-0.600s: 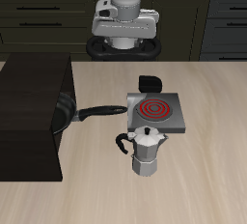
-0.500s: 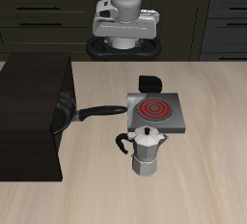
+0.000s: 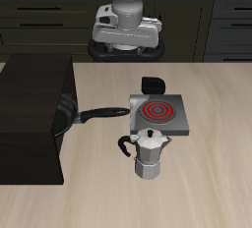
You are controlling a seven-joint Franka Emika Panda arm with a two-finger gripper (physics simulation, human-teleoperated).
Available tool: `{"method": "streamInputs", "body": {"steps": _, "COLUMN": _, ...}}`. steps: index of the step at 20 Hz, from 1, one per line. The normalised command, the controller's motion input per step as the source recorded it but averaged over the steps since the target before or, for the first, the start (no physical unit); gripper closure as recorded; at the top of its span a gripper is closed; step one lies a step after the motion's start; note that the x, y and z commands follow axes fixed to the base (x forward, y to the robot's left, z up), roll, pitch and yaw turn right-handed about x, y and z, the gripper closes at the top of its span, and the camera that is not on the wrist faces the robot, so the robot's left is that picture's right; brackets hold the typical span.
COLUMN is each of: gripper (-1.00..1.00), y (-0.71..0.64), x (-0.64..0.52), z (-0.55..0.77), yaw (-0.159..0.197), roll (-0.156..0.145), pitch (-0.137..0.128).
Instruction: Place the frypan on top of the shelf
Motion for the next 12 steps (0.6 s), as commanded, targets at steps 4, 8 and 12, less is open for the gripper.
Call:
{"method": "streamInputs", "body": {"steps": 4, "gripper": -1.0, "y": -0.08, "x": 0.31, "z": 0.02, "yaw": -0.086, "roll": -0.038, "pitch": -0.002}}
{"method": "streamInputs", "body": {"steps": 8, "gripper": -1.0, "y": -0.12, "x": 0.32, "z": 0.06, "yaw": -0.11, "roll": -0.032, "pitch": 0.007}}
{"method": "streamInputs", "body": {"steps": 12, "gripper": -1.0, "y": -0.08, "x": 0.22, "z": 0.08, "yaw": -0.086, "roll": -0.014, "pitch": -0.013}}
